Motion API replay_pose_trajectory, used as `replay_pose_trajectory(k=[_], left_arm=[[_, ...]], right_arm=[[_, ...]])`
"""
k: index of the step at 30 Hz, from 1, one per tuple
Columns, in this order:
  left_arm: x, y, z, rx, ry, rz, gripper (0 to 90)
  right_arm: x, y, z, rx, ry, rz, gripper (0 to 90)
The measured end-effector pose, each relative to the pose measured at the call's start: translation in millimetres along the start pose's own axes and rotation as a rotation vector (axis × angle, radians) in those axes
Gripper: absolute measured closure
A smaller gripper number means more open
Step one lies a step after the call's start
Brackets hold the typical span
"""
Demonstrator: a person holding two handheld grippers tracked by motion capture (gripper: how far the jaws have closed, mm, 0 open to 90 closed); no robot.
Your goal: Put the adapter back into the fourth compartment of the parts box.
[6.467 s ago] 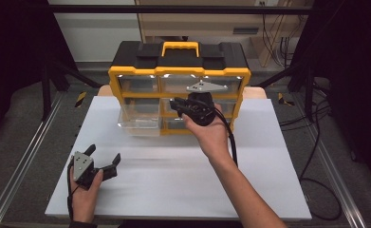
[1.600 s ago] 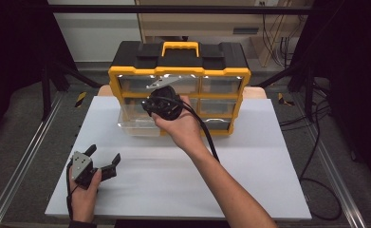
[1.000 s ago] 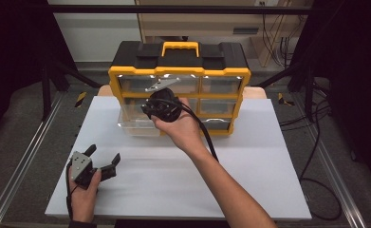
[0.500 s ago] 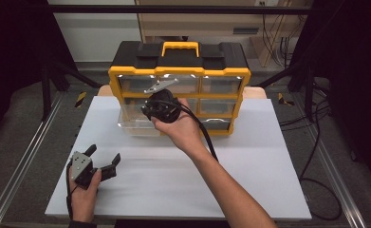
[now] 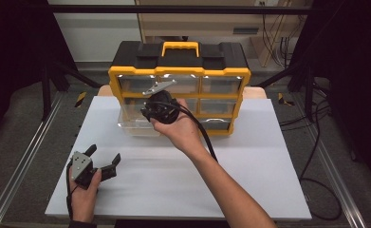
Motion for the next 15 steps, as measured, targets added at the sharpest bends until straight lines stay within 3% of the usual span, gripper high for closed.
replay_pose_trajectory(k=[15], left_arm=[[-0.1, 0.0, 0.1, 0.001, 0.0, 0.0, 2.0]], right_arm=[[-0.1, 1.8, 0.3, 0.008, 0.005, -0.003, 73.9]])
Point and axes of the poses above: each handheld gripper's, and its own axes: y roughly forward along the jaws, x roughly out of its underside, z roughly to its right, the point moved 6 cm from there along y, roughly forward along the jaws, and after that the axes turned 6 degrees about z, right-handed, at the moved point
